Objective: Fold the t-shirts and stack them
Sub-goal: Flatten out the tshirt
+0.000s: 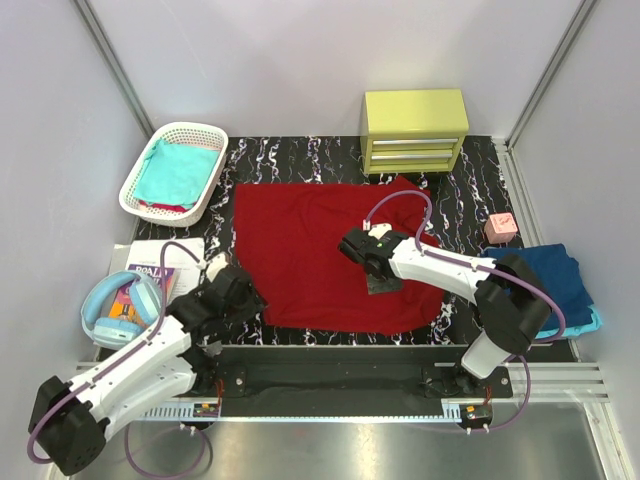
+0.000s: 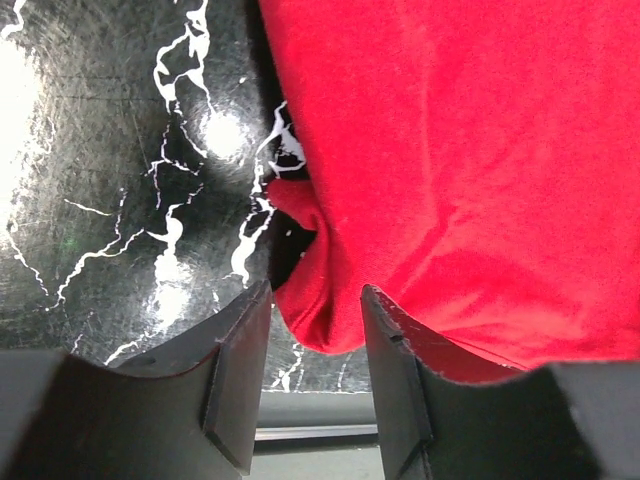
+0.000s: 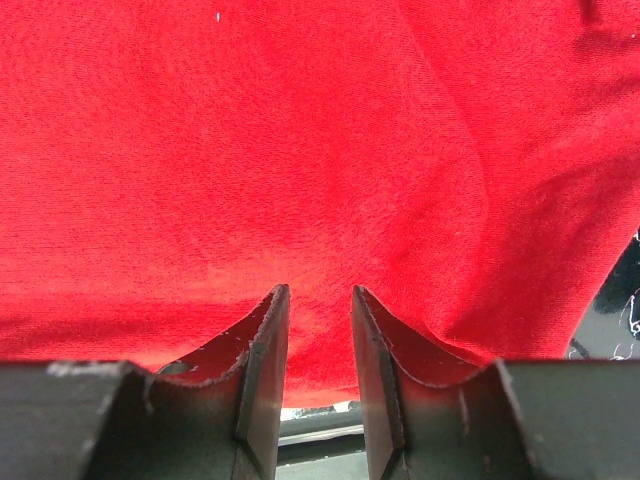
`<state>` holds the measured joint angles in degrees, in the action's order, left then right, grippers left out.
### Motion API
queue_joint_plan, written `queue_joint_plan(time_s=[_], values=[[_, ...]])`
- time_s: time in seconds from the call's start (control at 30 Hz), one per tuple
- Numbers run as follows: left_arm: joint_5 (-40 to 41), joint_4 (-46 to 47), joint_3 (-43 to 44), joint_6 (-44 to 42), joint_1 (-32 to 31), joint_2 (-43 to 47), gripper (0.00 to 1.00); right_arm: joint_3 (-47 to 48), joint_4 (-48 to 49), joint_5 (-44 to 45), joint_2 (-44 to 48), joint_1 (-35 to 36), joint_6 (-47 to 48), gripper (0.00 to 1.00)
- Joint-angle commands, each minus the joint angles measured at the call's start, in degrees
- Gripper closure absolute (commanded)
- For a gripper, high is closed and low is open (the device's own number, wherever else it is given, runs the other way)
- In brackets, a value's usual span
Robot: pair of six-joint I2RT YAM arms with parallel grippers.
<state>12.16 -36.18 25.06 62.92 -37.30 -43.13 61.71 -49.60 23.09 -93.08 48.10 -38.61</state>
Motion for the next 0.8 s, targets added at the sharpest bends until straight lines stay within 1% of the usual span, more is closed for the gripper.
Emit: queue_joint_plan(time_s=[0.0, 0.13, 0.2, 0.5, 0.77], values=[[-1.8, 4.5, -0.3, -0.8, 1.9, -1.6, 0.56, 1.5, 0.1, 2.1, -0.1, 0.2, 0.1, 0.61], [-2.8, 5.8, -0.2, -2.1, 3.7, -2.7, 0.58, 1.4, -0.2, 2.6, 0.2, 0.1, 0.1, 0.61], [-3.4, 6.5, 0.0, -2.4, 4.3, -3.5, 0.61, 1.3, -0.3, 2.7, 0.4, 0.2, 0.1, 0.61], [-4.7, 7.7, -0.4, -2.7, 4.5, -4.7, 0.75, 1.1, -0.5, 2.9, 0.3, 0.1, 0.2, 0.61], [-5.0, 7.8, -1.1, -2.2, 4.6, -4.6, 0.82, 1.5, -0.5, 3.0, -0.2, 0.2, 0.4, 0.62]])
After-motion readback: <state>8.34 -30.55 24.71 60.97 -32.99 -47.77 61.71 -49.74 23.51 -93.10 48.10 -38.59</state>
